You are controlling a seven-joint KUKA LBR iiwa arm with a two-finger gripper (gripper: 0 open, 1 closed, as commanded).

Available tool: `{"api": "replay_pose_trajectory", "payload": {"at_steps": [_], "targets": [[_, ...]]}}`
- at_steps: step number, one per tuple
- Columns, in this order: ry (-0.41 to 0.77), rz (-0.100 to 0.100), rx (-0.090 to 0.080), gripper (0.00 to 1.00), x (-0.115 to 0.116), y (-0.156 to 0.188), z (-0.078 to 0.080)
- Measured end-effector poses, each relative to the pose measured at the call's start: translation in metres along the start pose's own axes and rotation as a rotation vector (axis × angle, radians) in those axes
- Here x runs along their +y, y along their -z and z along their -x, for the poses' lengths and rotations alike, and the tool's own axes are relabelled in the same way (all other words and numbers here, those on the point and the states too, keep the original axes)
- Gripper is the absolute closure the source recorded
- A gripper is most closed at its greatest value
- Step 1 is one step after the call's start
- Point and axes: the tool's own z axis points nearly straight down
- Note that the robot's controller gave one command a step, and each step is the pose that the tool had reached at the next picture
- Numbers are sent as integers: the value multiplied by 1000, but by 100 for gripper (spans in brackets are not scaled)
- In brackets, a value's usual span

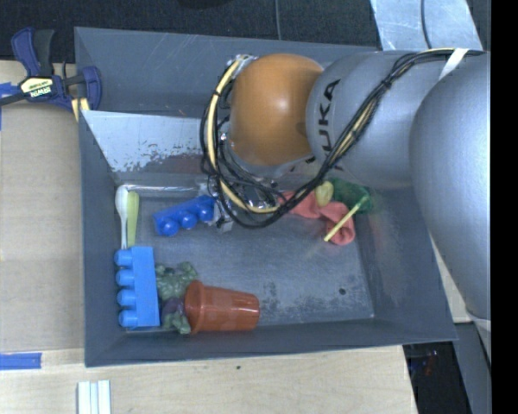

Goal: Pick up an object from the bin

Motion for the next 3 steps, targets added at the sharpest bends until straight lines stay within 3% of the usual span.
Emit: {"api": "replay_pose_trajectory", "payload": {"at_steps": [1,2,3], "targets": [[-1,-3,-23,100,-10,5,2],[217,-4,-16,100,-9,-28,2],[365,-3,-12,100,-8,26,-2]]}}
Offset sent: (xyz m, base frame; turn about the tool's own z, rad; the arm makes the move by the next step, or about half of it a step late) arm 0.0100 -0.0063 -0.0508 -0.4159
